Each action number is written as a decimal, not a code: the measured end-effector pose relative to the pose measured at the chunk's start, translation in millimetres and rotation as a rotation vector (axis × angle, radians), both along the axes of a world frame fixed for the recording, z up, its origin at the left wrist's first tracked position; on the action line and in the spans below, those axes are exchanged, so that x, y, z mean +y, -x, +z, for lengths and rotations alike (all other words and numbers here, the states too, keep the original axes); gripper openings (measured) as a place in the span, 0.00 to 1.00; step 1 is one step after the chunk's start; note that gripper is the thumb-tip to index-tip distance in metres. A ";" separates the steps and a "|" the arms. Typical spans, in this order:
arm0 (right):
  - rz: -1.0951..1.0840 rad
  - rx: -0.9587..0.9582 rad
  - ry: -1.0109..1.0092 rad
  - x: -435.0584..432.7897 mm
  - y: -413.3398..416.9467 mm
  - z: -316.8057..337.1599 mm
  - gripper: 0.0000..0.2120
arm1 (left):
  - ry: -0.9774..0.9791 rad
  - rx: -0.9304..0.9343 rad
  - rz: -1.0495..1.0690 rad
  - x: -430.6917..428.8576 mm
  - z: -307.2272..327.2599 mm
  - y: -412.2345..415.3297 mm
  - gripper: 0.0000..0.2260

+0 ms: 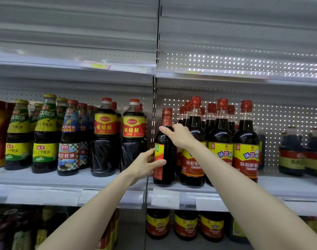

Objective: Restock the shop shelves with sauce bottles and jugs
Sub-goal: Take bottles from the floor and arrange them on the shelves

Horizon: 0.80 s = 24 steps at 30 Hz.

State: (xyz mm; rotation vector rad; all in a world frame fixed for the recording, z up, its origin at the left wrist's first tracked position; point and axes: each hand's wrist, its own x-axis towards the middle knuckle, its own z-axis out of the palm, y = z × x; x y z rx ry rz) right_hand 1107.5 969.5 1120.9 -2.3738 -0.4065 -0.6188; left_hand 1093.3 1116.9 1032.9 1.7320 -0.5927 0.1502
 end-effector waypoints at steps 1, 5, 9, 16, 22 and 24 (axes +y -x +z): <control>-0.005 0.003 0.013 0.5 1.0 0.0 0.24 | -0.006 0.004 0.002 -0.1 0.0 -0.3 0.11; 0.010 0.066 -0.019 -0.2 5.6 -3.1 0.27 | 0.000 0.009 0.009 -1.8 -0.1 2.9 0.10; 0.069 0.082 -0.234 -4.6 15.6 -23.2 0.30 | 0.013 0.009 0.039 -2.6 -4.5 5.0 0.09; 0.151 0.118 -0.506 -0.3 47.6 -91.1 0.29 | 0.207 0.151 0.041 -8.9 1.7 10.5 0.13; 0.141 0.117 -0.513 11.5 58.7 -108.3 0.28 | 0.239 0.202 0.066 -16.9 1.6 12.7 0.14; 0.140 0.136 -0.529 11.8 59.3 -106.3 0.28 | 0.222 0.202 0.079 -16.2 2.3 14.1 0.16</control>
